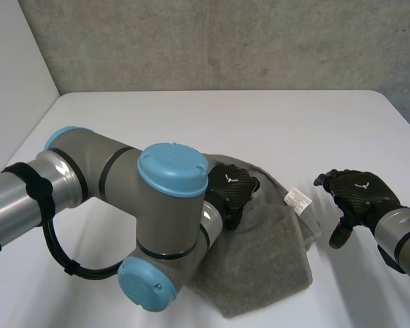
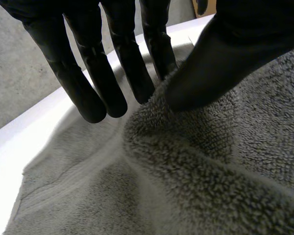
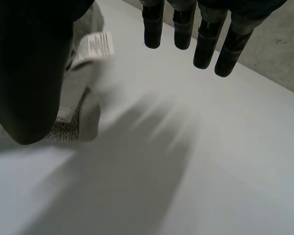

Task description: Fold the towel.

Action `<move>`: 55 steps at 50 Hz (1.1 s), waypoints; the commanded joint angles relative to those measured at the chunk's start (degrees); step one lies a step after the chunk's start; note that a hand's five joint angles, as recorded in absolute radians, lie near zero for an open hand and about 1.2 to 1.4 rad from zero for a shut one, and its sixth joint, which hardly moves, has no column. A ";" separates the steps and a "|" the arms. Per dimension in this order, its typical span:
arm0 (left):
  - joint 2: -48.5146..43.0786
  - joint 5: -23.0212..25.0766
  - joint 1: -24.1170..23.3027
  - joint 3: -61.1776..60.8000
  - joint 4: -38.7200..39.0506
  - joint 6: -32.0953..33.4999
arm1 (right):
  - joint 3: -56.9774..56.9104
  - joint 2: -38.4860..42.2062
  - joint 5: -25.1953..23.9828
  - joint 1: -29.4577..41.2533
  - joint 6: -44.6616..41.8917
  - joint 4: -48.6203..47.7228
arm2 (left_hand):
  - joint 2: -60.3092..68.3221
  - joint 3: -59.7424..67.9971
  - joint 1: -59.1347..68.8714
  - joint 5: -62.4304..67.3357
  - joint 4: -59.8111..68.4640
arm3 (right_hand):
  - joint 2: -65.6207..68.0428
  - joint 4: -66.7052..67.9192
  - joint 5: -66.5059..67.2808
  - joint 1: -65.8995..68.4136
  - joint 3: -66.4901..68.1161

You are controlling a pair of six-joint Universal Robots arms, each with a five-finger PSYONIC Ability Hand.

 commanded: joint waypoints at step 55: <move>22.85 2.08 18.83 -27.32 12.17 -3.06 | -27.26 17.07 -6.28 18.53 -5.84 7.11 | -65.30 -66.28 -63.27 -75.25 -65.94 | -0.87 -1.24 0.28 0.00 -0.63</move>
